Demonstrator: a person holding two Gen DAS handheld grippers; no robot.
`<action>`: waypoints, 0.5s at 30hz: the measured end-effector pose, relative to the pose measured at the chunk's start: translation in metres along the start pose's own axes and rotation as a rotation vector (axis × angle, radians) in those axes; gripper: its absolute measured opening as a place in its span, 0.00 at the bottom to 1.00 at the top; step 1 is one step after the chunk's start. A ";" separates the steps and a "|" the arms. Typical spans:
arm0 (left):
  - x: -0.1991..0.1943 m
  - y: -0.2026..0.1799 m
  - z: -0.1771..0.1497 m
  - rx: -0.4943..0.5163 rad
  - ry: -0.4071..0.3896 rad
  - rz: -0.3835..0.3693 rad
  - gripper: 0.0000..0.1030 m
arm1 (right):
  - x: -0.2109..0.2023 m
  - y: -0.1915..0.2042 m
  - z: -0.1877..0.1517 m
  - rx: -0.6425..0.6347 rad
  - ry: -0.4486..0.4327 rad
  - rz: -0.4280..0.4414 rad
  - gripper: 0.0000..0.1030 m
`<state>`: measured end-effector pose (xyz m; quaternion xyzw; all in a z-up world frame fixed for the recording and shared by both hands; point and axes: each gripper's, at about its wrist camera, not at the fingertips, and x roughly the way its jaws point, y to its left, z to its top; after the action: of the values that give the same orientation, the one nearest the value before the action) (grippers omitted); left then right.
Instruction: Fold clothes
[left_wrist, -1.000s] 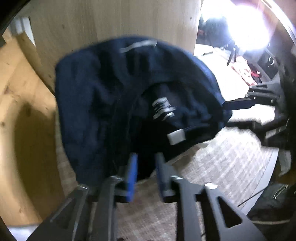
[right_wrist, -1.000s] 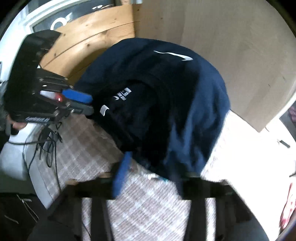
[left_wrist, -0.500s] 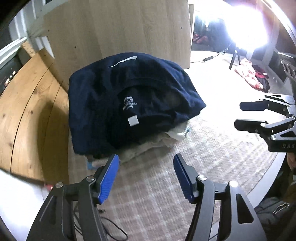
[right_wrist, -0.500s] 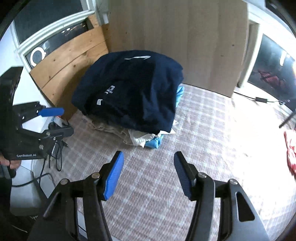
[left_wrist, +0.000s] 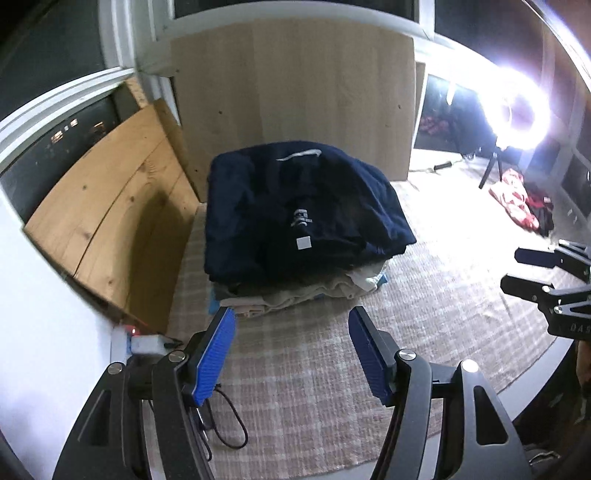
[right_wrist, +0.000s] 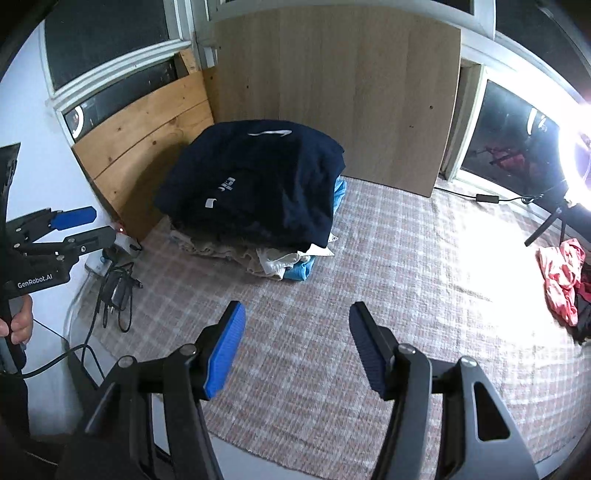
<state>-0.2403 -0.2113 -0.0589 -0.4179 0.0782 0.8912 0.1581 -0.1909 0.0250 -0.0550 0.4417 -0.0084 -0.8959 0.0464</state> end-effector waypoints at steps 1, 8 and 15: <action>-0.003 0.001 -0.001 -0.006 -0.004 0.001 0.60 | -0.003 0.000 -0.001 0.005 -0.002 0.001 0.57; -0.019 0.003 -0.011 -0.023 -0.024 0.027 0.60 | -0.010 0.007 -0.006 0.006 -0.001 -0.001 0.57; -0.023 0.000 -0.018 -0.020 -0.012 0.000 0.60 | -0.012 0.011 -0.013 0.001 0.006 -0.001 0.57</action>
<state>-0.2132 -0.2211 -0.0531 -0.4143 0.0683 0.8944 0.1540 -0.1727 0.0157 -0.0529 0.4445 -0.0082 -0.8946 0.0457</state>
